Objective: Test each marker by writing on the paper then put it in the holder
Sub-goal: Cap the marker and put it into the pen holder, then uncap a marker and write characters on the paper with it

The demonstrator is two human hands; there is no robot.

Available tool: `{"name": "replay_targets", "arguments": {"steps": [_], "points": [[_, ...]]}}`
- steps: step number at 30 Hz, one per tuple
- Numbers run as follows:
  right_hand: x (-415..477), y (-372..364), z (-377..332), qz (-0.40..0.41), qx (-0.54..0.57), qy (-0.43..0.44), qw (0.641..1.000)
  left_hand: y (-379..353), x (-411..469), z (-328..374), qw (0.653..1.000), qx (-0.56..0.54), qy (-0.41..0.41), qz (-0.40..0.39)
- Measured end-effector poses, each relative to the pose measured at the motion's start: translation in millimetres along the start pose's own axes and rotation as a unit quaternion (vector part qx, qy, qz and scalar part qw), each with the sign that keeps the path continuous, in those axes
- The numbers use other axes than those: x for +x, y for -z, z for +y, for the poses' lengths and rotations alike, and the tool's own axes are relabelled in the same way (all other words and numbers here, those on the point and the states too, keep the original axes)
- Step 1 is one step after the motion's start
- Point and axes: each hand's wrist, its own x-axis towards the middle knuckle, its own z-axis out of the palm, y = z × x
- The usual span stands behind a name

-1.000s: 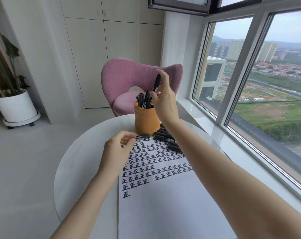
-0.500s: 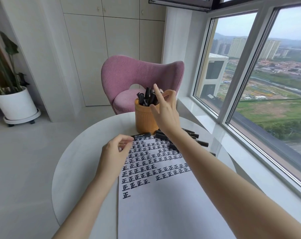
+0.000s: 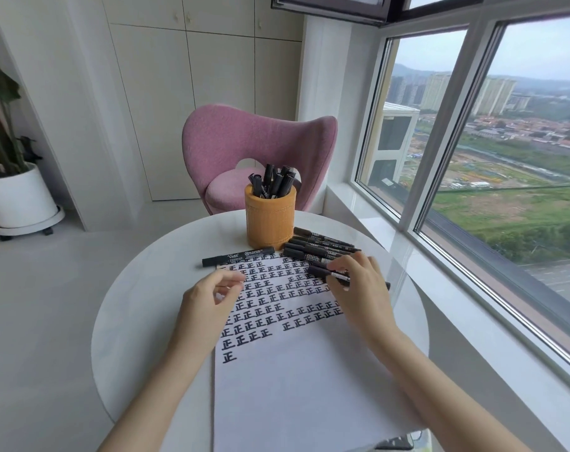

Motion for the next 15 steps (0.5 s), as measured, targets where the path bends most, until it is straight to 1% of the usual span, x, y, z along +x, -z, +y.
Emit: {"name": "replay_targets", "arguments": {"steps": [2,8,13,15], "points": [[-4.2,3.1,5.6,-0.005,-0.039,0.006,0.999,-0.6,-4.2,1.9,1.0,-0.007,-0.001,0.0],[-7.1,5.0,5.2,-0.018,-0.096,0.026,0.995,-1.7,-15.2,5.3,1.0,-0.022,-0.004,-0.01],[-3.2,5.8,4.1,-0.003,-0.114,0.036,0.993,-1.8,-18.0,3.9,1.0,-0.027,0.001,-0.009],[-0.7,7.0,3.8,-0.014,-0.121,0.038,0.992,-3.2,-20.1,4.1,1.0,-0.028,0.005,-0.01]]}}
